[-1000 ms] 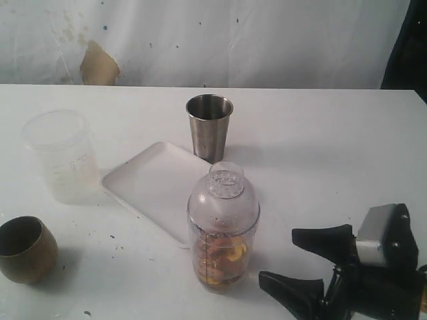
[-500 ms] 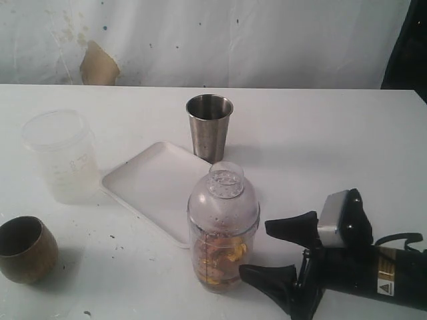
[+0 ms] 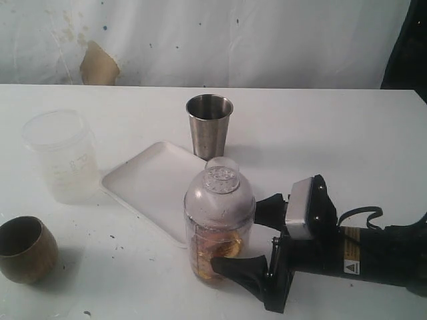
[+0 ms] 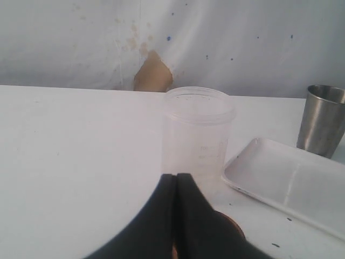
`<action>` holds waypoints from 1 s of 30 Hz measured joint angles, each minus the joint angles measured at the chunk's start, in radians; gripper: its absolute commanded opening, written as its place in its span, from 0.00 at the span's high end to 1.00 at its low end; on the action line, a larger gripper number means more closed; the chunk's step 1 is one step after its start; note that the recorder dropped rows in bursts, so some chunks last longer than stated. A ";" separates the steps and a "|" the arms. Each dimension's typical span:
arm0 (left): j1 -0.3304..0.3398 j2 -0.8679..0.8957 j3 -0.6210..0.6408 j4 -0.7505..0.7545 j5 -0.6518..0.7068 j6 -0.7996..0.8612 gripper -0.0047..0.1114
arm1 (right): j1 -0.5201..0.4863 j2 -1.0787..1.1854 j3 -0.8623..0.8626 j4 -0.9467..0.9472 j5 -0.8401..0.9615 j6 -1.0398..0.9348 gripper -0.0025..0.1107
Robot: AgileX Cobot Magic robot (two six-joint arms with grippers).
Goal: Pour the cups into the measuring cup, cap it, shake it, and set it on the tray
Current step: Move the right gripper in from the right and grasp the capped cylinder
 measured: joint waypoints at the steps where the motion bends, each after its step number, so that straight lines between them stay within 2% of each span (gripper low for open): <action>1: 0.000 0.000 0.000 0.000 0.000 0.000 0.96 | 0.007 0.000 -0.006 0.000 0.003 0.009 0.24; 8: 0.000 0.000 0.000 0.000 0.000 0.000 0.96 | 0.068 0.002 -0.053 0.007 0.014 0.038 0.22; 10: 0.000 0.000 0.000 0.000 0.000 0.000 0.96 | 0.078 0.002 -0.066 0.007 0.007 0.049 0.19; 16: 0.000 0.000 0.000 0.000 0.000 0.000 0.96 | 0.093 0.002 -0.086 0.006 -0.002 0.126 0.19; 24: 0.000 0.000 0.000 0.000 0.000 0.000 0.96 | 0.095 0.002 -0.086 0.010 -0.002 0.163 0.25; 30: 0.000 0.000 0.000 0.000 0.000 0.000 0.96 | 0.147 0.002 -0.086 0.058 0.003 0.140 0.27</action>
